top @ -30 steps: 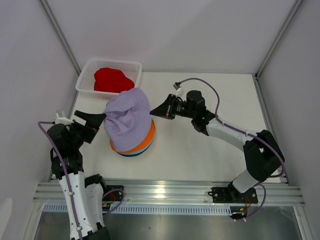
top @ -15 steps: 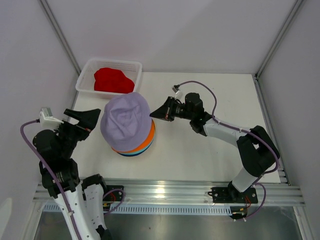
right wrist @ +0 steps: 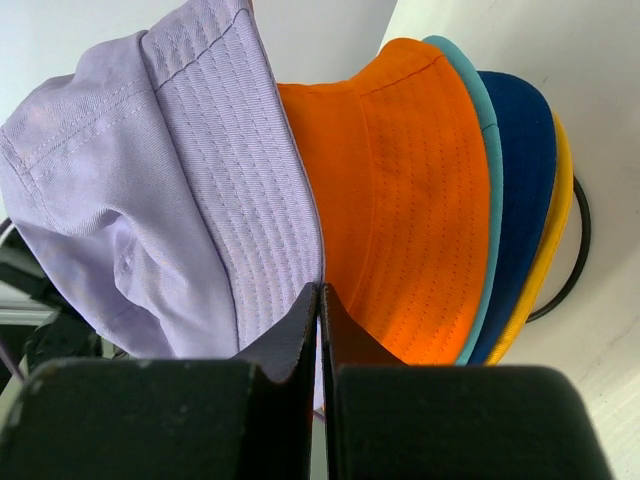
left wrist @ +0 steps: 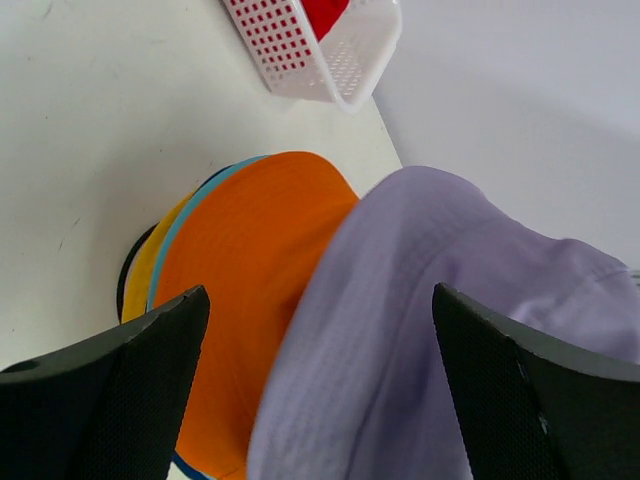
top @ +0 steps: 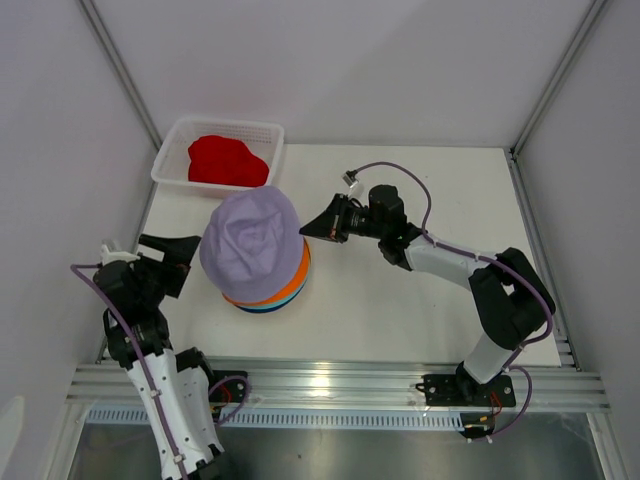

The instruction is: Stack the hats

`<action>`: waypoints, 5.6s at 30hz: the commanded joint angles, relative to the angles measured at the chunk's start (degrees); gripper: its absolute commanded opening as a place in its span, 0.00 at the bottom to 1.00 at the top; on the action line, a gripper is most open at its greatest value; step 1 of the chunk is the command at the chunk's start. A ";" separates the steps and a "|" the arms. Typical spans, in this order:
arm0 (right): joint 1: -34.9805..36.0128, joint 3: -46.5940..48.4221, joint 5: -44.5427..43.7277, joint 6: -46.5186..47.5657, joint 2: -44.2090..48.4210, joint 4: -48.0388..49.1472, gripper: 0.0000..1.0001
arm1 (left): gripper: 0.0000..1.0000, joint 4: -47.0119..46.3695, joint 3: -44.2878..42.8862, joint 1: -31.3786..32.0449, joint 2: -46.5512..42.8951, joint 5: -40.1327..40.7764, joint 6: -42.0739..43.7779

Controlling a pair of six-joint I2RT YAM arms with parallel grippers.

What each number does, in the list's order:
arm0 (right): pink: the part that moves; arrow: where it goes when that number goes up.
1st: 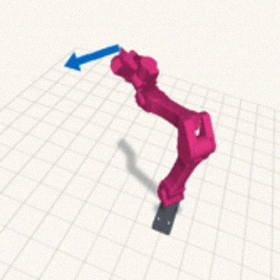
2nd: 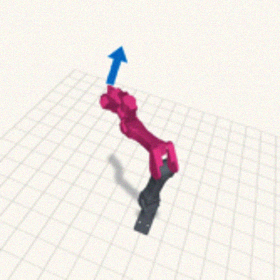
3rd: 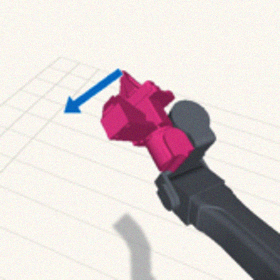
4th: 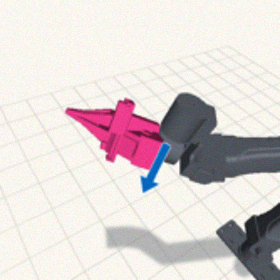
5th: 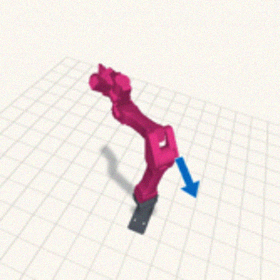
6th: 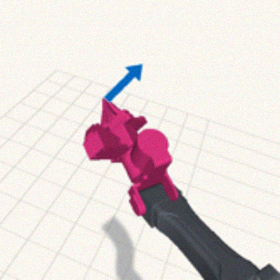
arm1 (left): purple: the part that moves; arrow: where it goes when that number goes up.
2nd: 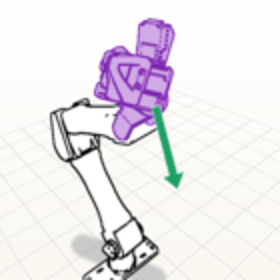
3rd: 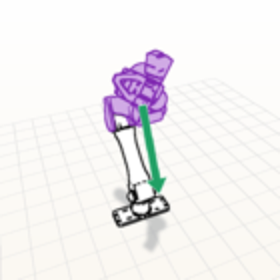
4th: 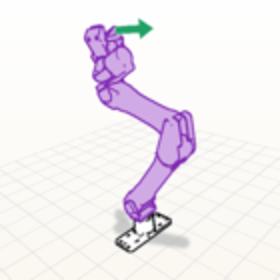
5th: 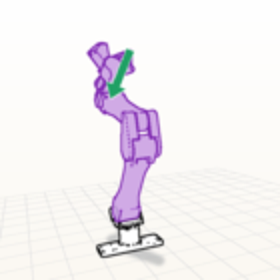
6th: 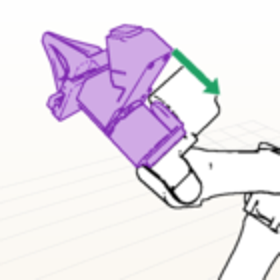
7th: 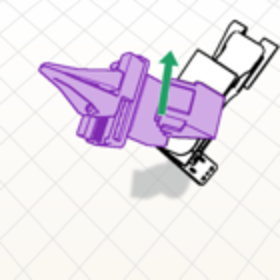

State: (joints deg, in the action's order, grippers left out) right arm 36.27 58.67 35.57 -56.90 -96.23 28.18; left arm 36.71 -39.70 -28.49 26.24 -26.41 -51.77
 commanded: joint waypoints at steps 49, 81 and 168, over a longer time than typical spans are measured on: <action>-1.64 0.04 4.77 -20.53 -4.67 11.46 0.00 | 0.01 -2.95 5.15 -4.03 2.86 7.61 -4.75; -0.50 -7.35 -3.84 7.40 4.56 -14.38 0.00 | 0.01 -8.24 14.38 1.67 -2.16 3.20 5.54; -22.91 42.58 2.31 26.06 -21.90 -32.06 0.91 | 0.76 -15.97 -83.06 17.77 109.80 24.31 14.94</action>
State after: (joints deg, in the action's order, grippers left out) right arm 14.52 99.09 36.10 -29.15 -117.64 -7.49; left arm 21.17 -117.93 -11.20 133.36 -2.09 -34.98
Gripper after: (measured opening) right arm 0.908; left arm 0.775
